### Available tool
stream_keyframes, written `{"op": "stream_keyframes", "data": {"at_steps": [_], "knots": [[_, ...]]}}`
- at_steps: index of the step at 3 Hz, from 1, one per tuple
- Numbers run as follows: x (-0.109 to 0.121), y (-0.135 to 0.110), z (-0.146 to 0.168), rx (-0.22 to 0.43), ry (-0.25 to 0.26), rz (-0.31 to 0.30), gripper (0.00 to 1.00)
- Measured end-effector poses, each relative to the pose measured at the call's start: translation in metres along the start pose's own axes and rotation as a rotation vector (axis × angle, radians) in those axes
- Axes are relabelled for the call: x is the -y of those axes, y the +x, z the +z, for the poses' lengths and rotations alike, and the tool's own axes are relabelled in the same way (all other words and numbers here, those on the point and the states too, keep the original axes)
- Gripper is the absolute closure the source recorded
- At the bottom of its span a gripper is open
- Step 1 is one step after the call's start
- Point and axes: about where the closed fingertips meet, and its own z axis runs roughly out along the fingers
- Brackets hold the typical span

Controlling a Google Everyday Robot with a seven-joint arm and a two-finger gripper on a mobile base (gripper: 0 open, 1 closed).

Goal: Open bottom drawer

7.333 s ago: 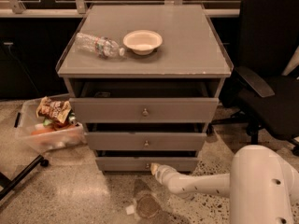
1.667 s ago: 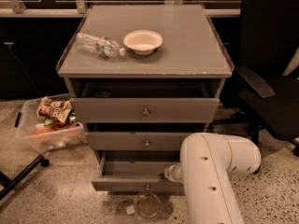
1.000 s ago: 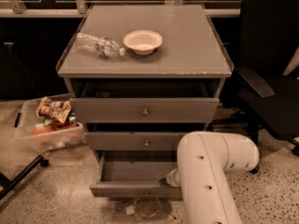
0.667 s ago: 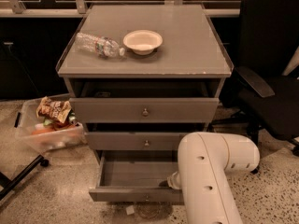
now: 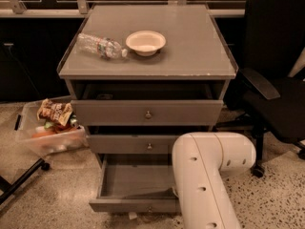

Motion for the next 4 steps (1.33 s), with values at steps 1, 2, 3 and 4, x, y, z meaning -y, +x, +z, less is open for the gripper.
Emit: {"op": "stream_keyframes", "data": {"at_steps": [1, 2, 3, 4], "knots": [[-0.001, 0.0, 0.0, 0.0, -0.002, -0.002, 1.0], [-0.008, 0.013, -0.003, -0.024, 0.015, -0.053, 1.0], [-0.01, 0.023, -0.008, -0.047, 0.04, -0.107, 1.0], [-0.016, 0.043, -0.019, -0.082, 0.068, -0.185, 1.0]]}}
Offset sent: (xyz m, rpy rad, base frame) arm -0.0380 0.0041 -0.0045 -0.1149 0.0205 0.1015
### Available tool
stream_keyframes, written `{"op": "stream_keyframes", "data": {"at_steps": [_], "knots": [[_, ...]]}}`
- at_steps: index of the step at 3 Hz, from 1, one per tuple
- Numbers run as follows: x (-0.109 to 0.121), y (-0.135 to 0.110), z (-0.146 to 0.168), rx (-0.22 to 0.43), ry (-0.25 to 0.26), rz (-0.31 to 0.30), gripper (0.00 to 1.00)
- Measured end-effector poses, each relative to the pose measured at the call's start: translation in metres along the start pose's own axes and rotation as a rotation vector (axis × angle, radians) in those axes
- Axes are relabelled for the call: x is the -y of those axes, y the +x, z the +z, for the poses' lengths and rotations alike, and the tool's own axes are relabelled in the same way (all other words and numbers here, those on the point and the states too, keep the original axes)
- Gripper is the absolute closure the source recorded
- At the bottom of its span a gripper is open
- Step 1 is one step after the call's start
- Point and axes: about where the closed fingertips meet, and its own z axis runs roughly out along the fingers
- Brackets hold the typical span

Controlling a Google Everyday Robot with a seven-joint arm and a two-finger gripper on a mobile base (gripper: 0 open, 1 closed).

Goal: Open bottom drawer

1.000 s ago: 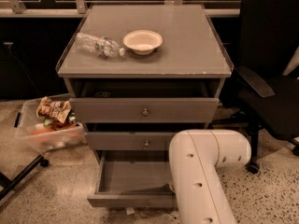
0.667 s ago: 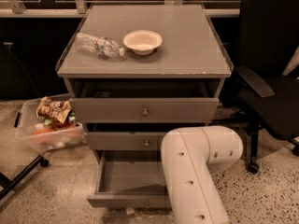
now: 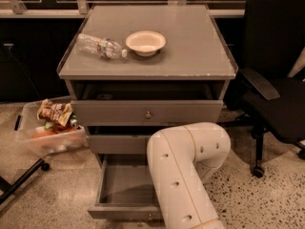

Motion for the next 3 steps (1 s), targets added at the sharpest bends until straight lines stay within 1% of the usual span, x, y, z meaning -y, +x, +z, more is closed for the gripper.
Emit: {"op": "stream_keyframes", "data": {"at_steps": [1, 2, 3], "knots": [[0.0, 0.003, -0.002, -0.007, 0.001, -0.018, 0.73], [-0.006, 0.025, -0.013, -0.061, -0.037, -0.142, 0.5], [-0.006, 0.025, -0.013, -0.061, -0.037, -0.142, 0.27]]}}
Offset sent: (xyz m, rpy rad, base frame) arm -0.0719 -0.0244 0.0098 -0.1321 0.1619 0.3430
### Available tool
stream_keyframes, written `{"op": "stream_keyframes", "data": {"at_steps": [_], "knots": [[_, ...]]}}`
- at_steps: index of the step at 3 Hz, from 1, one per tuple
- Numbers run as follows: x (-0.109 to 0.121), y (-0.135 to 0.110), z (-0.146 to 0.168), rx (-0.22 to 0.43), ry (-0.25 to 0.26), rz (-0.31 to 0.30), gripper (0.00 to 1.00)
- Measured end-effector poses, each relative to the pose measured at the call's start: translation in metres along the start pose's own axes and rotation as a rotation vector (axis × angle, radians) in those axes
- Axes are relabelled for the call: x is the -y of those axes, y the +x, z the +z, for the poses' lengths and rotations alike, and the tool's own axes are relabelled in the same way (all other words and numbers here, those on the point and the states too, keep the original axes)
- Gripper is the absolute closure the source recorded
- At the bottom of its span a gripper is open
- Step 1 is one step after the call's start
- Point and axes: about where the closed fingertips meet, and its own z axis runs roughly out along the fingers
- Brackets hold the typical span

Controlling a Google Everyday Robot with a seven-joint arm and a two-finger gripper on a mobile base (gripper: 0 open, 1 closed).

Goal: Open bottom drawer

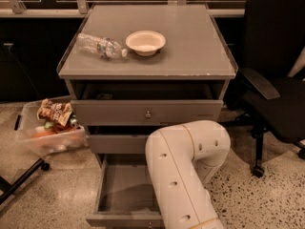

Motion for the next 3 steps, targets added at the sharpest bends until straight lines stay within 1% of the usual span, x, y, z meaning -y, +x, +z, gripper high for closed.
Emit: {"op": "stream_keyframes", "data": {"at_steps": [1, 2, 3], "knots": [[-0.0086, 0.0057, -0.0061, 0.008, -0.055, -0.09, 0.04], [-0.0084, 0.0057, -0.0066, 0.009, -0.065, -0.106, 0.0], [-0.0177, 0.0134, -0.0139, 0.013, -0.115, -0.196, 0.0]]}}
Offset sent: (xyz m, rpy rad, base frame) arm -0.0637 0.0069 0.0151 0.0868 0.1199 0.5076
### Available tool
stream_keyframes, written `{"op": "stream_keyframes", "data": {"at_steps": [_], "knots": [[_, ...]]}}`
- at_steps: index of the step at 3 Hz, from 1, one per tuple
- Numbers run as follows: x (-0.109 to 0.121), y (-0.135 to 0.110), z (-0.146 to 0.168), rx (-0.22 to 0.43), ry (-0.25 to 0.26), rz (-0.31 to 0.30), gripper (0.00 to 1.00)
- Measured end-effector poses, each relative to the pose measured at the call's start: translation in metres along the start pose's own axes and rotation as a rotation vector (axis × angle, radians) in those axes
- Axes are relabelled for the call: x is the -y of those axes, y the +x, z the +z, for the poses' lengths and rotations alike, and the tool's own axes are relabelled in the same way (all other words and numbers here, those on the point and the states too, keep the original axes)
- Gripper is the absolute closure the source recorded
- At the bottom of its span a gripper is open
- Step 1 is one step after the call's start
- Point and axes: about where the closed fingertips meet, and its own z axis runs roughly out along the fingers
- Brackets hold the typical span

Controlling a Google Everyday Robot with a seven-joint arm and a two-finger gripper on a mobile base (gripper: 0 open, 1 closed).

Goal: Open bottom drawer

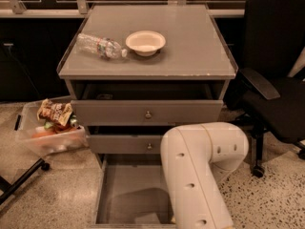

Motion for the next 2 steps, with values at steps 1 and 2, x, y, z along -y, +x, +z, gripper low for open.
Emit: {"op": "stream_keyframes", "data": {"at_steps": [1, 2], "knots": [[-0.0056, 0.004, -0.0029, 0.001, -0.028, -0.051, 0.0], [-0.0056, 0.004, -0.0029, 0.001, -0.028, -0.051, 0.0]]}}
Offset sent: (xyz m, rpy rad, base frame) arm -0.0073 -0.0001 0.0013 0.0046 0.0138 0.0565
